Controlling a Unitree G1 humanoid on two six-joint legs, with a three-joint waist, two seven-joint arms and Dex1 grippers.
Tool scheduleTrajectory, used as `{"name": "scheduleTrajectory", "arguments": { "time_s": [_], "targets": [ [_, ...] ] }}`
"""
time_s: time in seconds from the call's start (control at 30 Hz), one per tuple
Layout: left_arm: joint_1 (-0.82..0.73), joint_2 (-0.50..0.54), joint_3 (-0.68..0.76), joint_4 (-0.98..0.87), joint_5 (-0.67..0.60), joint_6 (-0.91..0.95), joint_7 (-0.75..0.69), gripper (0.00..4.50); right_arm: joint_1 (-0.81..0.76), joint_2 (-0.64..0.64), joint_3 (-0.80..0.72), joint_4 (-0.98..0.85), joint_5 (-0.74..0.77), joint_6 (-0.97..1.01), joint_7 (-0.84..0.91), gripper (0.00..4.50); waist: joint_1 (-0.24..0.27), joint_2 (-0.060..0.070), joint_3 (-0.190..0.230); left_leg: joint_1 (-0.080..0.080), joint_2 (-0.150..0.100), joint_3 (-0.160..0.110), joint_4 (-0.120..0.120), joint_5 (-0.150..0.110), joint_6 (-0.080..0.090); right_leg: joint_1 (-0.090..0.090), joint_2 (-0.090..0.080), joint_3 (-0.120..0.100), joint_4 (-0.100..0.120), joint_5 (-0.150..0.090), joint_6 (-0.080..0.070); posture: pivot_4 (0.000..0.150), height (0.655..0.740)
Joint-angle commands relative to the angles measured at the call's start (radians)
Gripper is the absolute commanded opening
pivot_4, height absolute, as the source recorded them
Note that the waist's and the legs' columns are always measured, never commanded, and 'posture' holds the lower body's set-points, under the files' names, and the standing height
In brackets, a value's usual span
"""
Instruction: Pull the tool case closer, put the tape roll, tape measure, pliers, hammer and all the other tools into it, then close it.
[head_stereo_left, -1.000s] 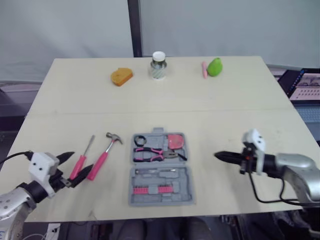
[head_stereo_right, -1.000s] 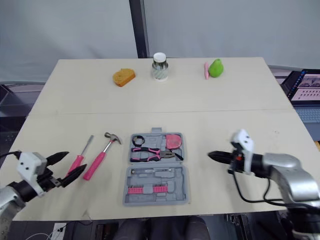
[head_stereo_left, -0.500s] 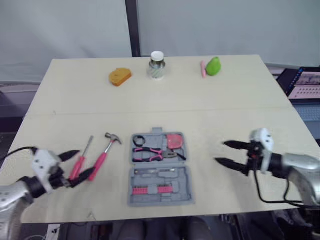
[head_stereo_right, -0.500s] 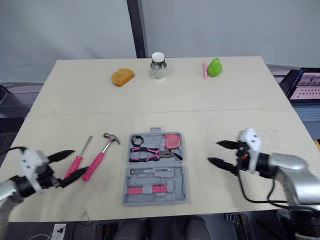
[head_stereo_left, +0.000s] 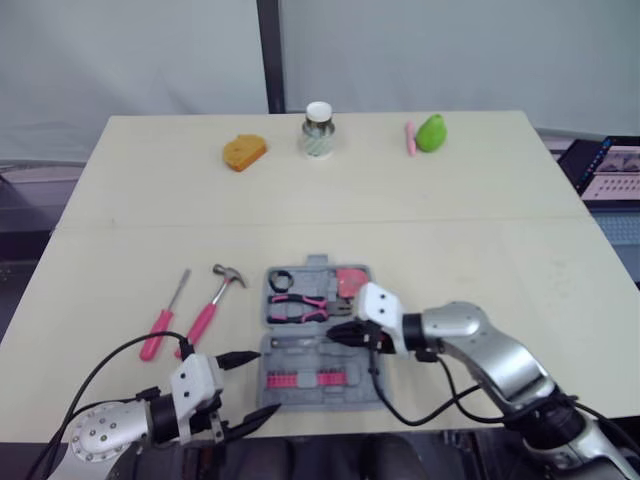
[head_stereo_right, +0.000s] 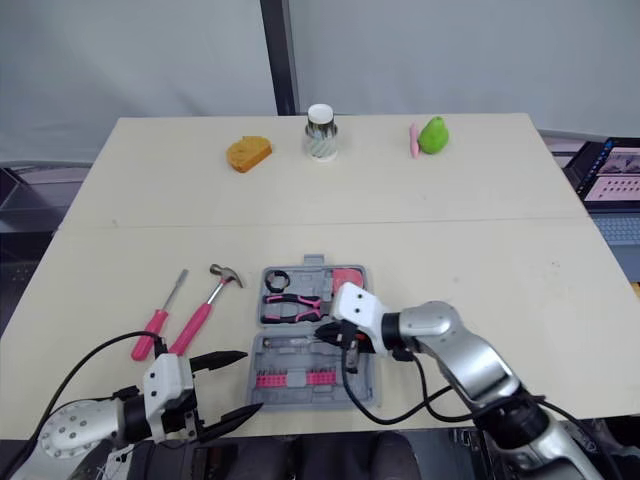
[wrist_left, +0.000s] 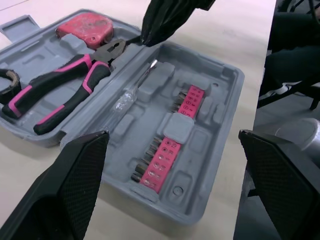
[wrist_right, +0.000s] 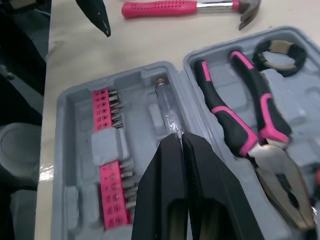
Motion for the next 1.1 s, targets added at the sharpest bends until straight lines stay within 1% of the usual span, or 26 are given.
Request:
{"name": "scheduleTrajectory", "arguments": {
  "time_s": [0.03,0.2,0.37,0.57,0.77,1.1],
  "targets": [
    [0.016,-0.022,-0.003,-0.042,0.006,-0.027,0.03,4.5,-0.025,0.042,0.058,0.043,-0.063,-0.023,-0.027,0.09,-0.001,0.0,0.0,0.0,0.0,0.0,0.0,0.0,0.0,0.0,0.0,0.0,0.0,0.0,0.0,0.15,0.74],
    [0.037,-0.05,0.002,-0.057,0.005,-0.023,0.073,4.5,-0.028,0.079,0.096,0.113,-0.117,-0.053,-0.033,0.09,-0.002,0.0,0.0,0.0,0.0,0.0,0.0,0.0,0.0,0.0,0.0,0.0,0.0,0.0,0.0,0.15,0.74],
    [0.058,-0.053,0.002,-0.071,0.007,-0.025,0.087,4.5,-0.023,0.094,0.093,0.143,-0.138,-0.072,-0.031,0.09,-0.002,0.0,0.0,0.0,0.001,0.0,0.0,0.0,0.0,0.0,0.0,0.0,0.001,0.0,0.0,0.15,0.74],
    [0.074,-0.052,0.005,-0.078,0.002,-0.027,0.094,4.5,-0.027,0.115,0.067,0.12,-0.105,-0.066,-0.007,0.09,-0.005,0.0,0.0,0.0,0.001,0.0,0.0,0.0,0.0,-0.001,0.0,0.0,0.001,0.0,0.0,0.15,0.74],
    [0.052,-0.05,0.01,-0.066,-0.006,-0.02,0.097,4.5,-0.041,0.121,0.034,0.1,-0.072,-0.054,0.003,0.09,-0.004,0.0,0.0,0.0,0.001,0.0,0.0,0.0,0.0,-0.001,0.0,0.0,0.001,0.0,0.0,0.15,0.74],
    [0.028,-0.056,0.002,-0.052,-0.003,-0.019,0.102,4.5,-0.046,0.138,0.049,0.158,-0.11,-0.083,-0.005,0.09,-0.005,0.001,0.0,0.0,0.0,0.0,0.0,0.0,0.0,-0.002,0.0,0.0,0.002,0.0,-0.001,0.15,0.74]
  ]
}}
